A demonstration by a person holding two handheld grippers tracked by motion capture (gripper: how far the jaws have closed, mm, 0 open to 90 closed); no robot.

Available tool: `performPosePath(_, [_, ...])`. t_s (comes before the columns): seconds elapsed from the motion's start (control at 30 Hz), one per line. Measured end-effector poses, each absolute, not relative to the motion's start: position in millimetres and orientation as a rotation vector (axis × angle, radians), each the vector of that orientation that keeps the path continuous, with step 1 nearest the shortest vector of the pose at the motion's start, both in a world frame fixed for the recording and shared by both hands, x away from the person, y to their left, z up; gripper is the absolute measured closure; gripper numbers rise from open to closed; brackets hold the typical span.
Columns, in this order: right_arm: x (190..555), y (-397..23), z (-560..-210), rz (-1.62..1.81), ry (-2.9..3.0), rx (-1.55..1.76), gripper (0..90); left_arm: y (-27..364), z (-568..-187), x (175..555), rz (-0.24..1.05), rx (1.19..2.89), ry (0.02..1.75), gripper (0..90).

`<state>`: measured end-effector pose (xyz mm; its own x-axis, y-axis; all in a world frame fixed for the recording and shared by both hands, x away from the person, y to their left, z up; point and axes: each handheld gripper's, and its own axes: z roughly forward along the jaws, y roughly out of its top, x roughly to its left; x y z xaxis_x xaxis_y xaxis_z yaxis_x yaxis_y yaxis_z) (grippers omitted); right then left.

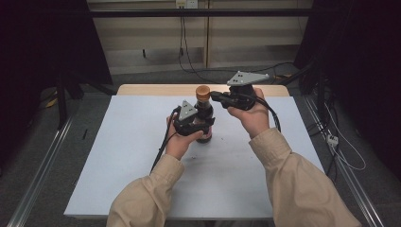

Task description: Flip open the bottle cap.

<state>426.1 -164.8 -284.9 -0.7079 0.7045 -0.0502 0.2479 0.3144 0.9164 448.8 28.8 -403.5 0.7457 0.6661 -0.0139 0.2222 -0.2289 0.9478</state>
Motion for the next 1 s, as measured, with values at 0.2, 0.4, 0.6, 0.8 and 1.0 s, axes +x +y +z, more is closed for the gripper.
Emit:
performPosePath(0.2, [425.0,-162.1,-280.7,1.366,2.145,0.825,90.0,28.7,-403.3,448.4,0.482,1.795,0.698,30.3])
performPosePath(0.4, [425.6,-162.1,-279.3,1.373,2.146,0.821,90.0,28.6,-403.6,448.9,0.481,1.792,0.697,30.3])
performPosePath(0.6, [425.9,-162.3,-278.1,1.402,2.138,0.834,90.0,28.9,-403.8,449.0,0.479,1.794,0.694,30.3])
performPosePath(0.8, [426.1,-162.2,-278.0,1.404,2.138,0.834,90.0,29.0,-403.7,449.0,0.478,1.794,0.695,30.3])
performPosePath(1.0, [425.7,-161.9,-277.5,1.404,2.136,0.833,90.0,28.7,-403.6,448.8,0.481,1.794,0.697,30.3])
